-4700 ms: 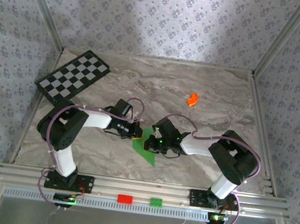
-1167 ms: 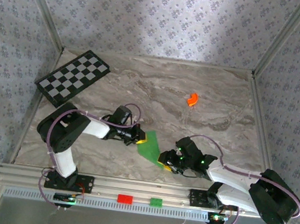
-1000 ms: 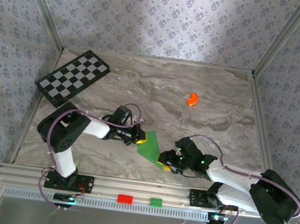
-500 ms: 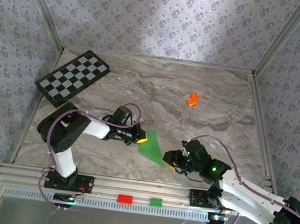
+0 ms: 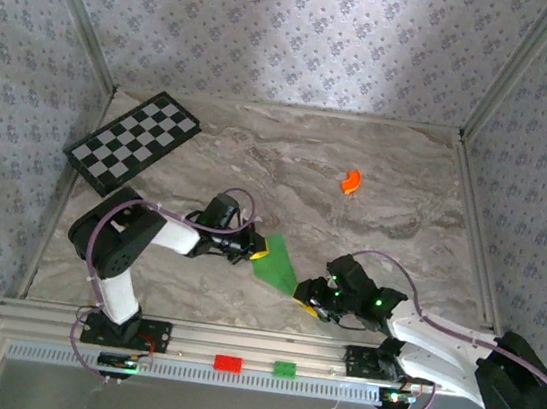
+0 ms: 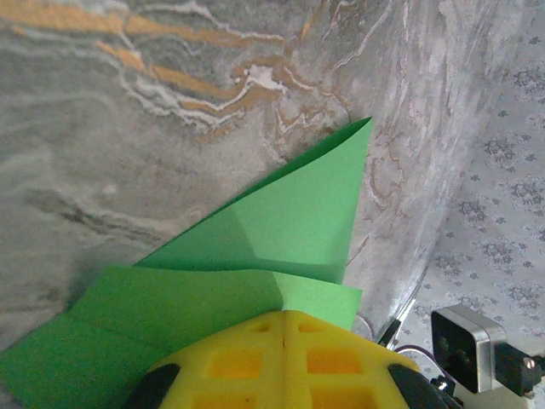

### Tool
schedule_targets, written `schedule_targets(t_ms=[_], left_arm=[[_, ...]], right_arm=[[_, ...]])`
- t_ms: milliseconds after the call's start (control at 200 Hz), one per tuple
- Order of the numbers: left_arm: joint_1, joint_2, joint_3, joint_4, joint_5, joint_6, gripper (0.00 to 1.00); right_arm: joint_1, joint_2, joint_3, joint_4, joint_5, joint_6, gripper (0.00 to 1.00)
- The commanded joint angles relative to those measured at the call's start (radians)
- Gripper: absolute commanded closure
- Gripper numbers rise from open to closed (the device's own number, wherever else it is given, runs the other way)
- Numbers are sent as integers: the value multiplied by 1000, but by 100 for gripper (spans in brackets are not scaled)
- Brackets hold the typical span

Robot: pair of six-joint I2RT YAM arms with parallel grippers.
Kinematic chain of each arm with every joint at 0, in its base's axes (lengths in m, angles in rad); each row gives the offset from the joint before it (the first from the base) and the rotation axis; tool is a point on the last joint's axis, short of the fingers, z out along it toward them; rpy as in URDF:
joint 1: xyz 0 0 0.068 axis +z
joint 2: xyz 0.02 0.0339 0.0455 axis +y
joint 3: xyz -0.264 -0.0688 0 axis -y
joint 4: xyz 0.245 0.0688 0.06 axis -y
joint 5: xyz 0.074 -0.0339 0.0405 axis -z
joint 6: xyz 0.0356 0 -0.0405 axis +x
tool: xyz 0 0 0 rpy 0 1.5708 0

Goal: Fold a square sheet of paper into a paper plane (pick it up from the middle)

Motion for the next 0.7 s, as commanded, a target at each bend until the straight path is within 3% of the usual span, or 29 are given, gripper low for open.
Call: schedule_targets(t_ms=[0, 700], left_arm=[[2, 28, -26, -51, -33, -5, 100], [-51, 64, -12, -29, 19, -12, 100]], right_arm=[[-13, 16, -13, 9, 20, 19, 55], [-27, 104, -10, 98, -4, 16, 55]])
